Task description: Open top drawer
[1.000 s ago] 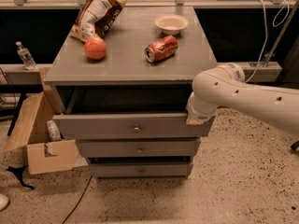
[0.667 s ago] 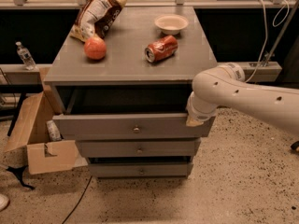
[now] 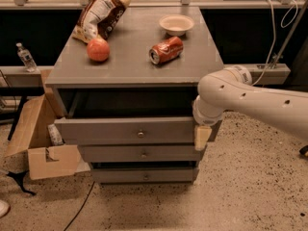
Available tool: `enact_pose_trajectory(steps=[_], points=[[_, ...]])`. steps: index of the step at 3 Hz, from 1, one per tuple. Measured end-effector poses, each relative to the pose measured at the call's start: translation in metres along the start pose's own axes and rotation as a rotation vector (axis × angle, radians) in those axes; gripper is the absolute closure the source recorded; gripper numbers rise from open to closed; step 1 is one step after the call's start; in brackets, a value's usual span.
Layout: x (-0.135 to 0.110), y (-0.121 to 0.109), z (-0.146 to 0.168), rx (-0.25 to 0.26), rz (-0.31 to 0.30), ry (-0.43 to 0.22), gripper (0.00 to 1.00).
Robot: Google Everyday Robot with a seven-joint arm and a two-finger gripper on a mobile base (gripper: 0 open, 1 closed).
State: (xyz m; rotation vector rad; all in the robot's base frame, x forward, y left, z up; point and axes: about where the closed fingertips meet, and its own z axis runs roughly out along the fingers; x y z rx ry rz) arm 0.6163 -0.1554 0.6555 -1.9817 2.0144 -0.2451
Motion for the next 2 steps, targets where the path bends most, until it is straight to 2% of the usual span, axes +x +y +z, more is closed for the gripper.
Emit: enact_pose_trajectory(steps=[1,2], points=[[-0.002,0.002,0.001,-0.008,-0.013,0.001,0.00],[-0.014,0.011,0.003,-0.069,-0.094,-0.014,0.00]])
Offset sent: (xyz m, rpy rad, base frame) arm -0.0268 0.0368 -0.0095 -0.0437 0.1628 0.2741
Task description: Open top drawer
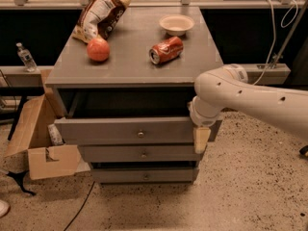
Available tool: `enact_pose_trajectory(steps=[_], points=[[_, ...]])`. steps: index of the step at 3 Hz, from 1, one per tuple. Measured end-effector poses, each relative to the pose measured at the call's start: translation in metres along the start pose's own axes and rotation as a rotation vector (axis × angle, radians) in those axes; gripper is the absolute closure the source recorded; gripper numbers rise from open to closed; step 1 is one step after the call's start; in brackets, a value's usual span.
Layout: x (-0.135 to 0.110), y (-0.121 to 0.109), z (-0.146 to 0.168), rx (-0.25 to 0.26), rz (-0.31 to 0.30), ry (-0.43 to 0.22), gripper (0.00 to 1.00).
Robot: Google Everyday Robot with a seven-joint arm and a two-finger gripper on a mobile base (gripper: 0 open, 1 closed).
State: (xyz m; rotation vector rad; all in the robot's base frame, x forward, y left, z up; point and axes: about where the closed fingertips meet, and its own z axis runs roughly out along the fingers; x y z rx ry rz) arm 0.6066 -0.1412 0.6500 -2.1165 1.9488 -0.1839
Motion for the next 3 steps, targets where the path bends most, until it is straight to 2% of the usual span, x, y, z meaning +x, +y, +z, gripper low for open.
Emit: enact_pose_trajectory(steps=[1,2,3], points=[[-0.014,0.009,0.001,-0.075,-0.083,-0.024,0.00],[-0.023,0.012,0.004,-0.139,-0.139,-0.054,0.00],[-0.027,0.014,0.006,-0.185,-0.159,-0.063,0.18]])
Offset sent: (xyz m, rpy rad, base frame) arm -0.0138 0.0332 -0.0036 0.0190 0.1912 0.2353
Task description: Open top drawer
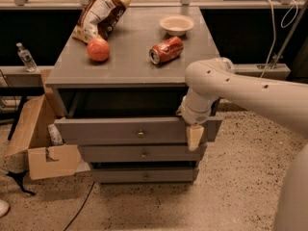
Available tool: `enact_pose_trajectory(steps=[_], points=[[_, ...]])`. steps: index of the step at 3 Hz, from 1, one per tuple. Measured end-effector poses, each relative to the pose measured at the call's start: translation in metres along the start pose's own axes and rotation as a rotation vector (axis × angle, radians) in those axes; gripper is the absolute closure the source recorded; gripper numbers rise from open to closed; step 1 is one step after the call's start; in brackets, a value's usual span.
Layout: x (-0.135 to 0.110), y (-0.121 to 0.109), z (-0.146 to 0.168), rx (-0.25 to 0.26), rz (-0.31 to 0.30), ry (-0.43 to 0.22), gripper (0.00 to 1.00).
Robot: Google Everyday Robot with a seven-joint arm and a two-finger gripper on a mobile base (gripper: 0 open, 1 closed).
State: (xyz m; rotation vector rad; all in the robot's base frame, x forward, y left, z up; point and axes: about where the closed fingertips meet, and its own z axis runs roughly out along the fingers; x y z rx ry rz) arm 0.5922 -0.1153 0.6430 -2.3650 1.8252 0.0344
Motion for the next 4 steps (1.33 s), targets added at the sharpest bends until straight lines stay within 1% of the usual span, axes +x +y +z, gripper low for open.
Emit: enact_pose_trajectory(steps=[1,2,3,4], points=[[0.005,0.014,0.000,-0.043,0.016,0.039,0.43],[0.007,0.023,-0.003,-0.053,0.034,0.057,0.66],[0.006,0.023,-0.006,-0.053,0.035,0.057,0.89],[0.009,0.046,-0.009,-0.050,0.081,0.059,1.00]])
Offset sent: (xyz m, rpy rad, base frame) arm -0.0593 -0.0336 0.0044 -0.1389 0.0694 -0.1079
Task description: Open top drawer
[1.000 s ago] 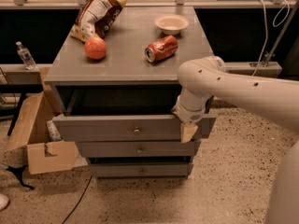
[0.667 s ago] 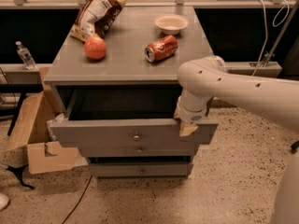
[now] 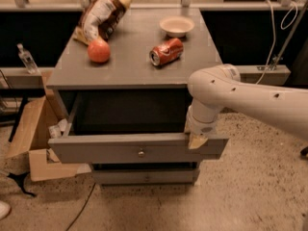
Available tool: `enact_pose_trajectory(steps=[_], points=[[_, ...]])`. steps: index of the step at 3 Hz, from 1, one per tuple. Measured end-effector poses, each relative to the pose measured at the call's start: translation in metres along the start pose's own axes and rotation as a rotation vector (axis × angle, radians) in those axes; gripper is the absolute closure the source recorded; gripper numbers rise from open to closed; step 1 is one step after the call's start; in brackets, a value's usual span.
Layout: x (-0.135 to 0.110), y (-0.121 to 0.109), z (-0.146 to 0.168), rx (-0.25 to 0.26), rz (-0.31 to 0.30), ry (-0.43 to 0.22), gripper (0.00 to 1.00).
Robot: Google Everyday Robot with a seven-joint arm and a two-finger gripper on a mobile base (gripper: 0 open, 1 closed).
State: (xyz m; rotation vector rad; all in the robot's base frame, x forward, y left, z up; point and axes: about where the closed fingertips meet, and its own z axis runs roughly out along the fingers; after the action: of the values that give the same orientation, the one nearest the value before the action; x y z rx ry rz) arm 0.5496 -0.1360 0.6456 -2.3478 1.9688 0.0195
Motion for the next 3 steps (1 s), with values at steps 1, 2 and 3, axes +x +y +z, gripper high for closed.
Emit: enact_pose_trajectory(steps=[1,2,3], points=[[-0.002,0.000,0.001,0.000,0.000,0.000,1.00],[0.000,0.013,0.004,0.008,0.033,-0.022,0.84],[-0.002,0.013,0.003,0.007,0.033,-0.022,0.53]])
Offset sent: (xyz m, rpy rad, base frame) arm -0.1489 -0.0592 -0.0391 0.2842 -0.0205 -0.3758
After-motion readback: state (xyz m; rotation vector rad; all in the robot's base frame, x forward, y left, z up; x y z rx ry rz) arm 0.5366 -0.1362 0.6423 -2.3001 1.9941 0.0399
